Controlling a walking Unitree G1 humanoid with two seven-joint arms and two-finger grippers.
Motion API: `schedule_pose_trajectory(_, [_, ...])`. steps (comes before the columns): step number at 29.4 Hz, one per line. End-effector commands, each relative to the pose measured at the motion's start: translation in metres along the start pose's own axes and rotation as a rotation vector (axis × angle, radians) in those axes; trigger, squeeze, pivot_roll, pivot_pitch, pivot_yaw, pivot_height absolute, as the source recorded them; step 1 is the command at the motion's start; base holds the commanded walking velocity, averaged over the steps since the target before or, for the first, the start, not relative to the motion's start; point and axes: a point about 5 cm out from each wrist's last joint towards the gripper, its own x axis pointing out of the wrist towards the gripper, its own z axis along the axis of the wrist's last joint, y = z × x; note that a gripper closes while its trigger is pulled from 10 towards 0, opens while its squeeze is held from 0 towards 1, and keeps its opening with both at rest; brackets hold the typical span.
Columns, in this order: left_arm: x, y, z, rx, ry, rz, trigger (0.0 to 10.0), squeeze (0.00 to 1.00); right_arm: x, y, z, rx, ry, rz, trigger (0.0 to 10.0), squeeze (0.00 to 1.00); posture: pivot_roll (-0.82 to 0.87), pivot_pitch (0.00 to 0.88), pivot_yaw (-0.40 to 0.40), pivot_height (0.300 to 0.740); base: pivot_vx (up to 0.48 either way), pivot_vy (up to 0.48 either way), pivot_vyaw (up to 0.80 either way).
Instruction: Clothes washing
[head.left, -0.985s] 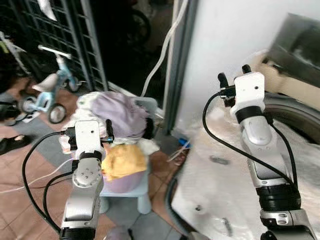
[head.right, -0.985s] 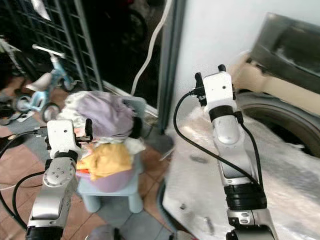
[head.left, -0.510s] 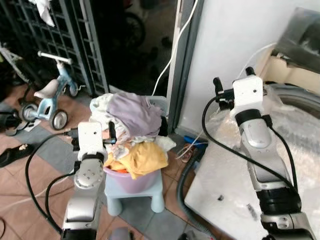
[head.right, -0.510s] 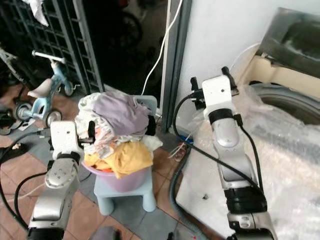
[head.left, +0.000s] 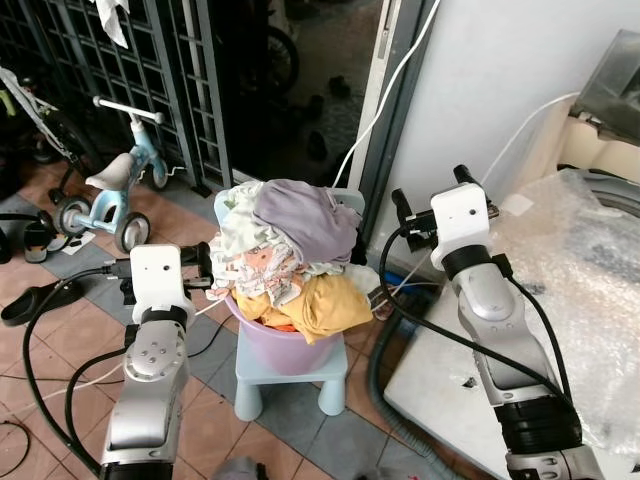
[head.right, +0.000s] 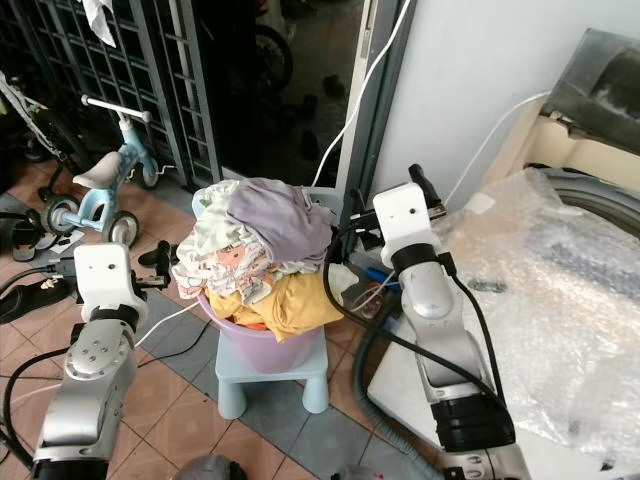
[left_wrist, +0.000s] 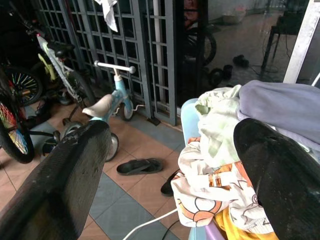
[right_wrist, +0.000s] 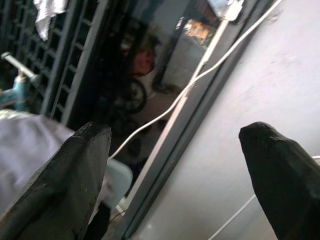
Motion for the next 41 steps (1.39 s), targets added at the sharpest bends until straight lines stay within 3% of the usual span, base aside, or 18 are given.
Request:
schedule_pose_trajectory(1, [0.000,-0.001,0.000,-0.003,0.005,-0.010,10.0,0.00,-0.002,0.004,-0.010,0.002,0.054,0.035,10.0,0.00,0.01,0.000,-0.027,0.740,0.000,0.000,0.00])
schedule_pose_trajectory(8, [-0.001,-0.002,0.000,-0.005,0.007,-0.020,10.0,0.00,-0.007,0.014,-0.024,0.013,0.129,0.117,10.0,0.00,0.01,0.000,-0.027,0.740,0.111,0.000,0.00])
schedule_pose_trajectory(16, [-0.003,-0.001,-0.002,-0.004,0.011,-0.026,10.0,0.00,-0.009,0.017,-0.024,0.031,0.129,0.140,10.0,0.00,0.01,0.000,-0.028,0.740,0.278,0.000,0.00])
schedule_pose_trajectory(24, [-0.004,-0.001,-0.003,-0.011,0.017,-0.025,10.0,0.00,-0.011,0.026,-0.027,0.006,0.137,0.238,10.0,0.00,0.01,0.000,-0.031,0.740,0.305,0.000,0.00])
schedule_pose_trajectory(35, [-0.006,-0.002,-0.003,-0.014,0.020,-0.027,10.0,0.00,-0.013,0.034,-0.029,0.001,0.148,0.283,10.0,0.00,0.01,0.000,-0.036,0.740,0.282,0.000,0.71])
schedule_pose_trajectory(41, [-0.008,-0.001,-0.004,-0.012,0.026,-0.025,10.0,0.00,-0.012,0.033,-0.033,0.006,0.172,0.274,10.0,0.00,0.02,0.000,-0.038,0.740,0.282,0.000,0.00])
